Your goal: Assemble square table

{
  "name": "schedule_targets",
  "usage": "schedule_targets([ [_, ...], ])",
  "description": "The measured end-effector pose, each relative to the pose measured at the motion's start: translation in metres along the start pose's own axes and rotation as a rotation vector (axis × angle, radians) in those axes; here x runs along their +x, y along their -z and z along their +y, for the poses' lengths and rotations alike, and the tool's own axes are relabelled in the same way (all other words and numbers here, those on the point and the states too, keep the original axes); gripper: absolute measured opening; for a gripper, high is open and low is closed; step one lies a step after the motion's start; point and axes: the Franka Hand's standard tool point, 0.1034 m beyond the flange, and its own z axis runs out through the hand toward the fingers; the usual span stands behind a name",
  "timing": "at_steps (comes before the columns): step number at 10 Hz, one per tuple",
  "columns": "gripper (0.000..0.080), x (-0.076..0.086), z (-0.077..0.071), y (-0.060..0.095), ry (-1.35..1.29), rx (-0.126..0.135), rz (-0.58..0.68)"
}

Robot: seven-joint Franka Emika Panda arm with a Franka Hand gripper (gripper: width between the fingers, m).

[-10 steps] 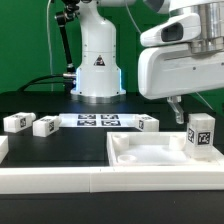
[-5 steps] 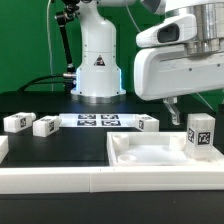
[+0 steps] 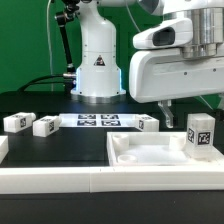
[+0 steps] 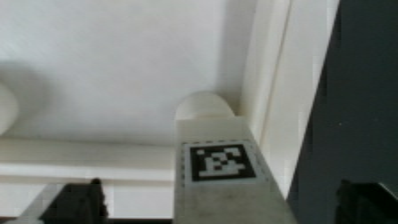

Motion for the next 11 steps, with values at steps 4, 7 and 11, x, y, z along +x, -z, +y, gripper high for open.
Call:
schedule_targets([
  [4, 0.0649, 0.0034, 0.0028, 0.0009, 0.043, 0.001, 0.005],
  [7, 0.0412, 0.0028, 0.0041, -0.0006, 0.065, 0.001, 0.003],
  [11, 0.029, 0.0028, 0.0035, -0.0007, 0.021, 0.003, 0.004],
])
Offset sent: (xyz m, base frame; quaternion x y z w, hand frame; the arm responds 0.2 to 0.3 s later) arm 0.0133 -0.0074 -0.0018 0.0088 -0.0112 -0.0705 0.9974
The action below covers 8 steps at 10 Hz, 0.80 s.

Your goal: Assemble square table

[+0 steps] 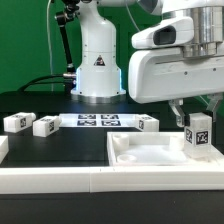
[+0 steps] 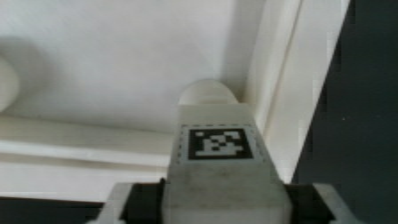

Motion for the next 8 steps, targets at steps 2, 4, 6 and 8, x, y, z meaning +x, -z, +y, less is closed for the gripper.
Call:
schedule_targets([
  [2, 0.029, -0.0003, -0.0018, -0.0003, -0.137, 0.006, -0.001],
  [4, 0.029, -0.0005, -0.0026, -0.001, -0.314, 0.01, 0.012],
  [6, 0.029, -0.0008, -0.0041, -0.002, -0.577, 0.016, 0.011],
  [8, 0.029, -0.0002, -0.0065, -0.003, -0.77, 0.019, 0.015],
])
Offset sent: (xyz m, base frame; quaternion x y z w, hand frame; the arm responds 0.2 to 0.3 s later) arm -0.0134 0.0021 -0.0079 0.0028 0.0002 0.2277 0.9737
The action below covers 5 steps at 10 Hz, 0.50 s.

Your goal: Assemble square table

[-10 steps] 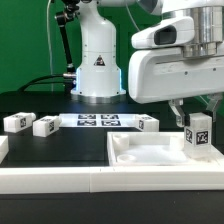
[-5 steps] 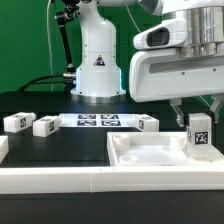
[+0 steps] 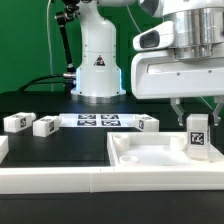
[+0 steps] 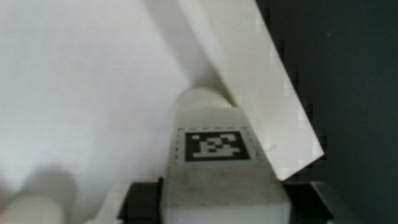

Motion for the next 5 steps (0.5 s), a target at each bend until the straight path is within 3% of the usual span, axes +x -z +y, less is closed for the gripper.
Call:
schedule_targets([
  [5, 0.0291, -0.0003, 0.0, -0.0003, -0.352, 0.027, -0.028],
])
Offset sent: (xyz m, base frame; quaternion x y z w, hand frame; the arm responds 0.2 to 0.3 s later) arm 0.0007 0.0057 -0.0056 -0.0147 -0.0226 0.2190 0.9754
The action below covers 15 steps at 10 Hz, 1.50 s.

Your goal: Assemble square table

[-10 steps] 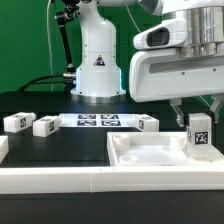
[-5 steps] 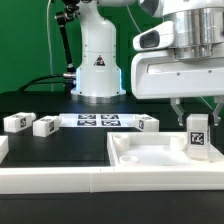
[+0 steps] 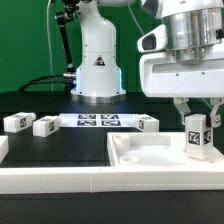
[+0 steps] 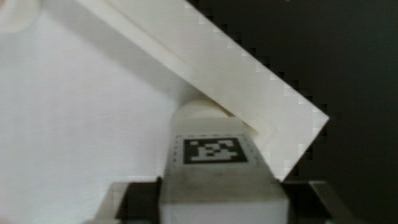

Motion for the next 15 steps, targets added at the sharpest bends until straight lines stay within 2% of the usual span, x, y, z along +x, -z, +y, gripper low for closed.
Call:
schedule_targets([
  [2, 0.0291, -0.0002, -0.0006, -0.0001, -0.016, 0.003, 0.0],
  [3, 0.0529, -0.0004, -0.0007, -0.0001, 0.011, 0.003, 0.0],
  [4, 0.0529, -0.0012, -0.0005, -0.0006, 0.024, -0.001, 0.0],
  [5, 0.0615, -0.0046, 0.0004, -0.0017, 0.104, -0.02, -0.009],
  [10, 0.0649, -0.0012, -0.0025, 0.0025, 0.673, -0.042, -0.03],
  [14, 0.0649, -0.0008, -0.002, 0.0025, 0.926, -0.043, -0.035],
  [15, 0.0649, -0.0003, -0.0026, 0.0035, 1.05, -0.061, -0.032],
])
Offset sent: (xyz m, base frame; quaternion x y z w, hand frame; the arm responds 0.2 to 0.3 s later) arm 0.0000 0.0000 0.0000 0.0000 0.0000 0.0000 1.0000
